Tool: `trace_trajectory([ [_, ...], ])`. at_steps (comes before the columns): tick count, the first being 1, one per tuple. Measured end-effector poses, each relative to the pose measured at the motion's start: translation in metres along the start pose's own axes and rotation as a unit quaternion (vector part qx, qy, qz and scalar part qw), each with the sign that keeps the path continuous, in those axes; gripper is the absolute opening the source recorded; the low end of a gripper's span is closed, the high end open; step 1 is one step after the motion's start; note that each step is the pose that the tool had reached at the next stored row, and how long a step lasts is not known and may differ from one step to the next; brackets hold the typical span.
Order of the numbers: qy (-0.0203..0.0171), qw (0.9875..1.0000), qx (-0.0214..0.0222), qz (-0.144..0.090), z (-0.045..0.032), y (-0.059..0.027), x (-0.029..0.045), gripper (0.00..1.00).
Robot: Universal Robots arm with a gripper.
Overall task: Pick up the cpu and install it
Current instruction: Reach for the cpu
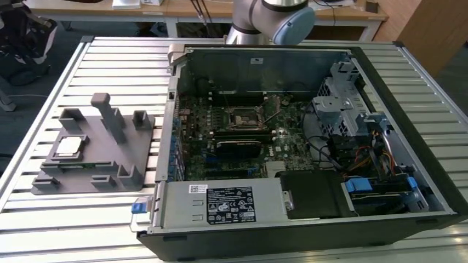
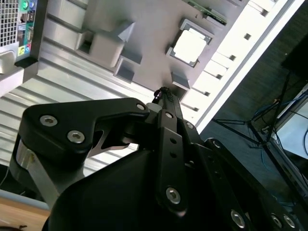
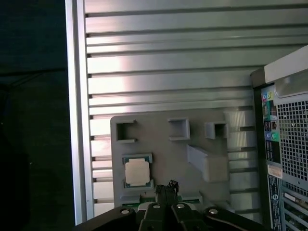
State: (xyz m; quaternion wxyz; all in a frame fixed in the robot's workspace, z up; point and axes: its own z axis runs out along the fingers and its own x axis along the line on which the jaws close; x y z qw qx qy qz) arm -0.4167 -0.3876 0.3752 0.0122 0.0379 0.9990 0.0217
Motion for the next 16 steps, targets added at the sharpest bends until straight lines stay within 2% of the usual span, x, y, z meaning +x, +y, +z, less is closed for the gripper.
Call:
trace_trajectory([
  [2,0.0,1.0,0.0,0.0,0.0013,-0.0015,0.0058,0.11],
  [12,0.0001,1.0,0.0006,-0.002,0.006,-0.0091,0.0188,0.11],
  [16,0.0002,1.0,0.0008,-0.004,0.0074,-0.0099,0.0283,0.11],
])
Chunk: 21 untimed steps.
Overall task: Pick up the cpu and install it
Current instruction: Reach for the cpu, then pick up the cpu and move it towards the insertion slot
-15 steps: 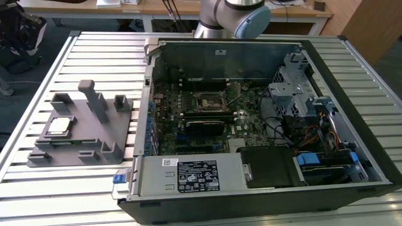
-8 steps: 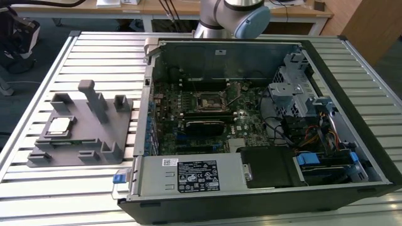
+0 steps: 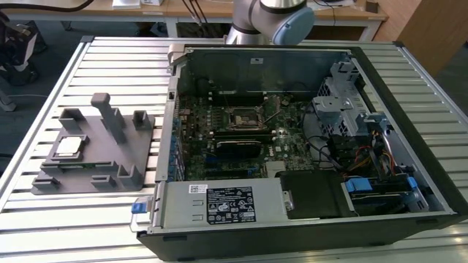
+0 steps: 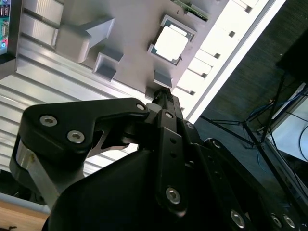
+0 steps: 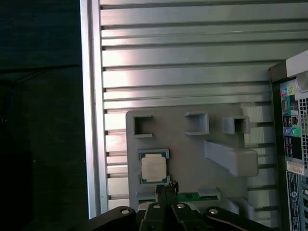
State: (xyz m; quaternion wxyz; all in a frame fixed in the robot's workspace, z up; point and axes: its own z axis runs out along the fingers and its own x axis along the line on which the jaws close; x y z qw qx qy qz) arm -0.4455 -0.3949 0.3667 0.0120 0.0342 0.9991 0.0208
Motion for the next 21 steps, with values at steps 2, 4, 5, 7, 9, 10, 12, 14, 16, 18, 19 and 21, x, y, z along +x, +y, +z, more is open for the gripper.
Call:
trace_trajectory([
  [2,0.0,1.0,0.0,0.0,0.0003,-0.0003,0.004,0.11],
  [4,0.0,1.0,0.0,0.0,0.0006,-0.0005,0.0073,0.11],
  [5,0.0,1.0,-0.0001,0.0,0.0008,-0.0006,0.0083,0.11],
  [7,0.0,1.0,0.0,0.0,0.0009,-0.0007,0.0085,0.11],
  [9,0.0,1.0,0.0,0.0,0.0009,-0.0006,0.0085,0.11],
  [10,0.0,1.0,0.0,0.0,0.0009,-0.0006,0.0086,0.11],
  [12,0.0,1.0,0.0,0.0,0.001,-0.0006,0.0086,0.11],
  [14,0.0,1.0,-0.0001,0.0,0.0013,-0.0006,0.0086,0.11],
  [16,0.0,1.0,-0.0001,0.0,0.0024,-0.0007,0.0086,0.11],
  [18,0.0,1.0,-0.0001,0.0,0.0044,-0.0008,0.0087,0.11],
  [19,-0.0001,1.0,-0.0001,0.0,0.0057,-0.0008,0.0089,0.11],
  [21,-0.001,1.0,-0.0001,0.0,0.0091,-0.001,0.0097,0.11],
])
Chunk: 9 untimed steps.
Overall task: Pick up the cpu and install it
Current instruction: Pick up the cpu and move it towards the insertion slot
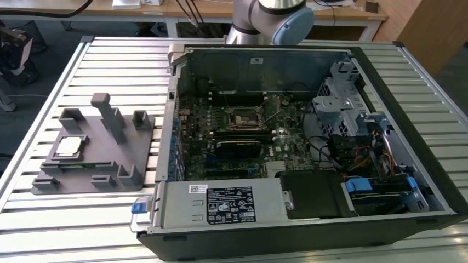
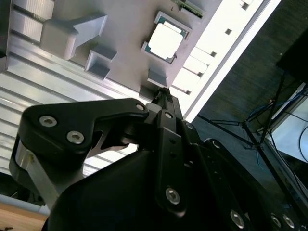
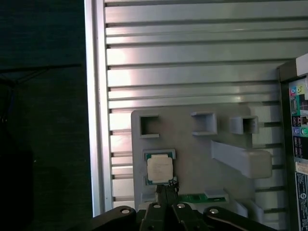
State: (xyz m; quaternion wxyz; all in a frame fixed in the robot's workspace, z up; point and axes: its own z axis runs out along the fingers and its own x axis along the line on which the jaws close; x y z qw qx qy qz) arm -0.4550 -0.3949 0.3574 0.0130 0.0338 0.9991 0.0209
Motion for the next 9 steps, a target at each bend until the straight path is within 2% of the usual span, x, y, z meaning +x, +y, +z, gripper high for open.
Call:
trace_trajectory([
  [9,0.0037,1.0,0.0003,0.0,0.0114,-0.0019,0.0001,0.11],
])
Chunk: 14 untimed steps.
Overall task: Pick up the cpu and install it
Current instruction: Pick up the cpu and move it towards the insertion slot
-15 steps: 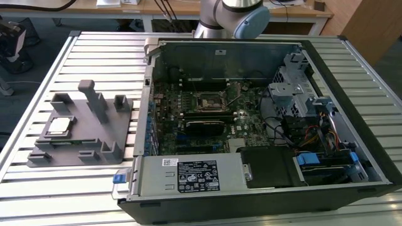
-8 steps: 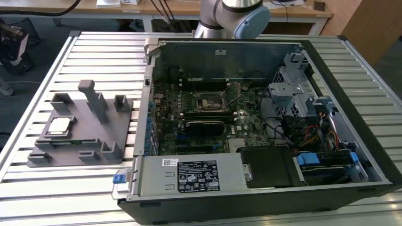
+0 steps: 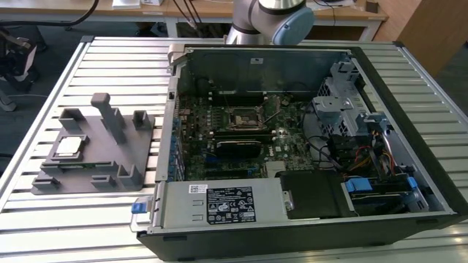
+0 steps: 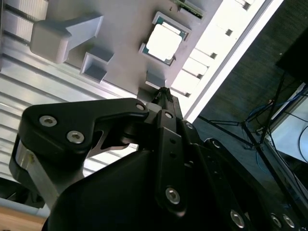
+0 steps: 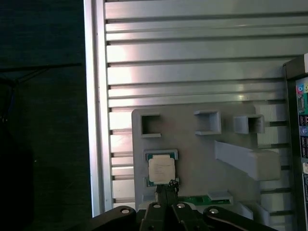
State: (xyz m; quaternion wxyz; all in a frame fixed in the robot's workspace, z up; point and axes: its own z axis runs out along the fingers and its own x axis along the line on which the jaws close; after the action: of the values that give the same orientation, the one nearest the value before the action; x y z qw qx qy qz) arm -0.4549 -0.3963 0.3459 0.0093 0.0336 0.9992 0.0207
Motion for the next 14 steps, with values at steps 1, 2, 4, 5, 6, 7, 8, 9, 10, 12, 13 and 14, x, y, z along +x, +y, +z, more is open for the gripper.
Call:
trace_trajectory([
  [1,0.0001,1.0,-0.0001,0.0,0.0014,-0.0004,0.0,0.11],
  [2,0.0002,1.0,0.0,0.0,0.0026,-0.0008,0.0,0.11],
  [4,0.0006,1.0,0.0,0.0,0.0051,-0.0014,0.0001,0.11],
  [5,0.0008,1.0,0.0001,0.0,0.0066,-0.0016,0.0001,0.11],
  [6,0.001,1.0,0.0001,0.0,0.0078,-0.002,0.0,0.11],
  [7,0.0013,1.0,0.0001,0.0,0.0089,-0.0024,0.0,0.11],
  [8,0.002,1.0,0.0001,0.0,0.0098,-0.0027,0.0,0.11],
  [9,0.0029,1.0,0.0002,0.0,0.0102,-0.0029,0.0,0.11],
  [10,0.0034,1.0,-0.0002,0.0,0.0107,-0.0034,0.0,0.11],
  [12,0.0043,1.0,-0.0037,0.0,0.0116,-0.0046,0.0,0.16],
  [13,0.0046,1.0,-0.0071,0.0,0.012,-0.0053,-0.0001,0.23],
  [14,0.005,0.9999,-0.0089,0.0,0.0128,-0.0059,-0.0001,0.23],
])
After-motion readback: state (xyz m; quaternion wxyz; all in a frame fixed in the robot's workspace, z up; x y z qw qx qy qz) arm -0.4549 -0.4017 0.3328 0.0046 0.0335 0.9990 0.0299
